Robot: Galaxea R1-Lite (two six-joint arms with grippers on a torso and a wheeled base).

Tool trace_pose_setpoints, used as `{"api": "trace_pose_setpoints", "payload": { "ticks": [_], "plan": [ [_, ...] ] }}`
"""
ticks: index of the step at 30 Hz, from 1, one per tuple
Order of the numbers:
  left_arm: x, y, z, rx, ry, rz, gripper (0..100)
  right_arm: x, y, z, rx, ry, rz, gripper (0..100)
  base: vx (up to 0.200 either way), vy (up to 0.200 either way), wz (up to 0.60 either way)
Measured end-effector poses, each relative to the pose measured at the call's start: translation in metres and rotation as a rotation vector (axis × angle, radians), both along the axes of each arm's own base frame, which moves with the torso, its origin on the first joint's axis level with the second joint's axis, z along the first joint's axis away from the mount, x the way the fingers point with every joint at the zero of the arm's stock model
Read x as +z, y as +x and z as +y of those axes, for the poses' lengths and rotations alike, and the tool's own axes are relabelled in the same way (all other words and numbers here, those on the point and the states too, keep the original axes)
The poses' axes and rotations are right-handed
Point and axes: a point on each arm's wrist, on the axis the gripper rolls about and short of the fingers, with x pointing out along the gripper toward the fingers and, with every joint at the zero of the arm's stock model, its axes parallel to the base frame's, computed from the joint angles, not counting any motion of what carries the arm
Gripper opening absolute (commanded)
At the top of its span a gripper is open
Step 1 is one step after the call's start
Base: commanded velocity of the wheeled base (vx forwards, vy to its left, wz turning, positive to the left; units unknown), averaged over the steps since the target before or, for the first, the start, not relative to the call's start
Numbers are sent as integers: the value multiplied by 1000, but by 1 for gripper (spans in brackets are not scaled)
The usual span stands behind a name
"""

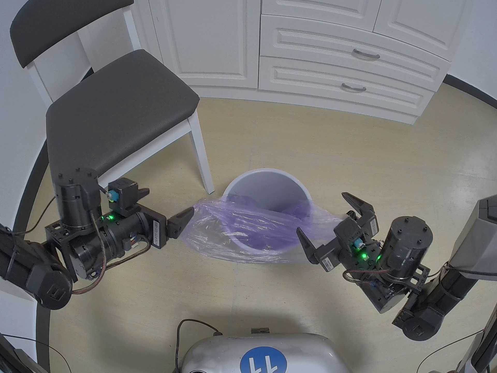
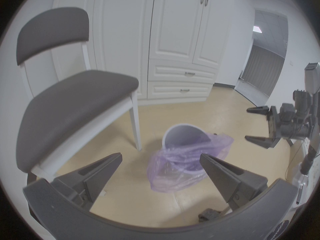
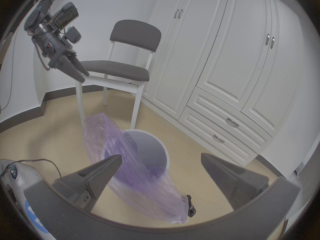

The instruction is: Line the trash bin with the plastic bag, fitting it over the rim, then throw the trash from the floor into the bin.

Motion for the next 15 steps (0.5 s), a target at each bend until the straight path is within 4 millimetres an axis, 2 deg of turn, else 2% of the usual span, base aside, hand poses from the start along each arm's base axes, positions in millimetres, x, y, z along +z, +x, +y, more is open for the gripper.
{"api": "trace_pose_setpoints", "payload": {
  "ticks": [9,15],
  "plan": [
    [36,-23,11,18,-50,-145,100,0,19,20,1,-149,166,100,0,0,0],
    [59,-38,25,49,-83,-239,100,17,24,32,26,-319,282,100,0,0,0]
  ]
}}
